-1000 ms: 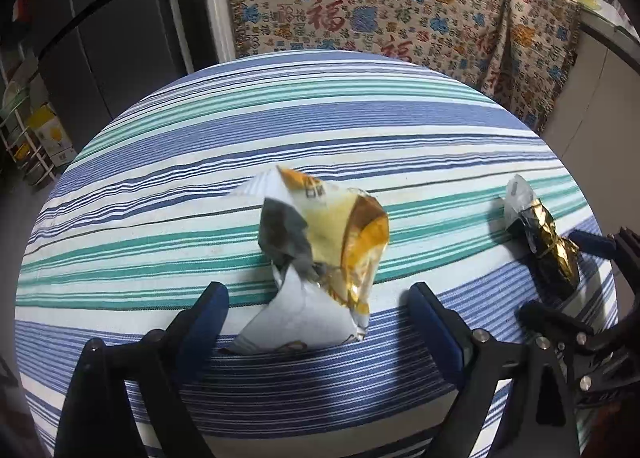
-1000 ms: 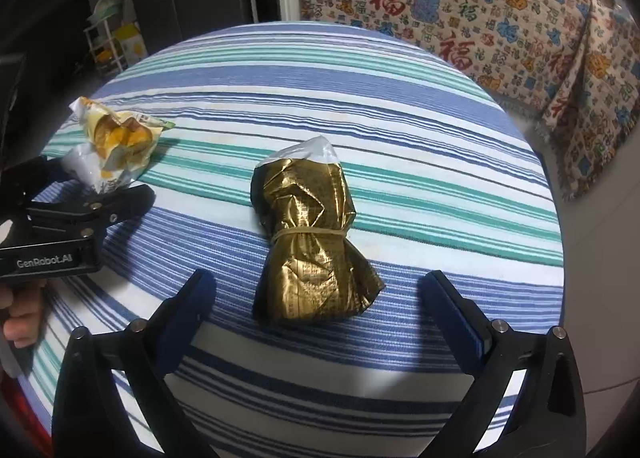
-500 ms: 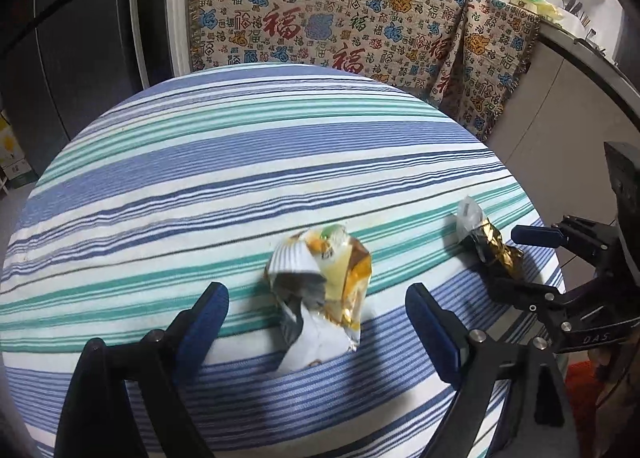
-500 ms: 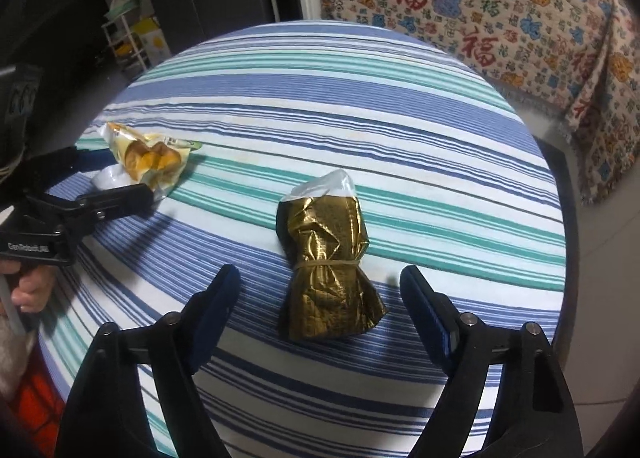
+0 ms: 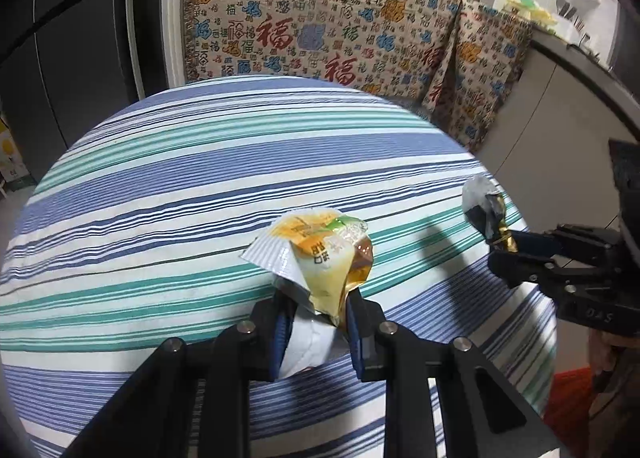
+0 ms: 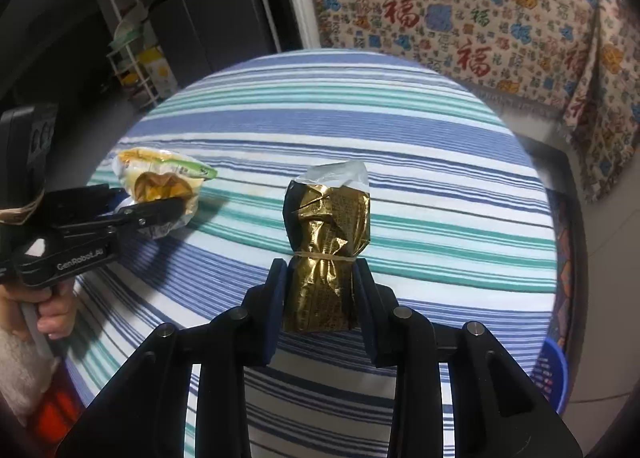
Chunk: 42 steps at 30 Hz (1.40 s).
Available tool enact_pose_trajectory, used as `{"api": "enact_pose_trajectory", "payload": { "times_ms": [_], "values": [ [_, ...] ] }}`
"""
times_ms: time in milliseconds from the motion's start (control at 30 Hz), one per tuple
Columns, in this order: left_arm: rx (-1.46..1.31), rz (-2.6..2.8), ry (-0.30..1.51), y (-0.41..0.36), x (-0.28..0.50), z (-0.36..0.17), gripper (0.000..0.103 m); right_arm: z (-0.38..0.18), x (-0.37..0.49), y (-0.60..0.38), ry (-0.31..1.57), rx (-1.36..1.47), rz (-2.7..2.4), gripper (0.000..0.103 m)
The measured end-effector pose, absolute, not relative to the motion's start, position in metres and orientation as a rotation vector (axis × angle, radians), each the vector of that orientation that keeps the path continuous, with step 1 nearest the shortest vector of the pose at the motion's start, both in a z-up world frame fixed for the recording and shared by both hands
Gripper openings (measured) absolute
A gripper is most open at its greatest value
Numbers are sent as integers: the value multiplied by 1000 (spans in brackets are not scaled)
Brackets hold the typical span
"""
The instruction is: Collect trash
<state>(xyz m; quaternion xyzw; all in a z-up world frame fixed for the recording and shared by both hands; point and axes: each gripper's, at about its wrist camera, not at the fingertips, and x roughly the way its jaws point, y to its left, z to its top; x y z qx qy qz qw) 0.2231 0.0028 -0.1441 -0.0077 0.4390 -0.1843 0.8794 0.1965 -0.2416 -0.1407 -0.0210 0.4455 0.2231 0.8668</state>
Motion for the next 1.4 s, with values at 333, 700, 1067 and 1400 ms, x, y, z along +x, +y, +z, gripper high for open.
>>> {"api": "enact_pose_trajectory", "payload": {
  "times_ms": [333,700,1067,1400],
  "values": [
    [-32,-376,904,-23,213,-134,24,-141,188,-261,934,17,458,33],
    [26,-319,877,-49,200,-126,24,-137,178,-267,918,51,435,33],
    [55,-294,868,-59,197,-126,24,-137,173,-274,921,62,435,33],
    [40,-399,879,-96,175,-119,24,-123,160,-309,879,129,385,33]
  ]
}}
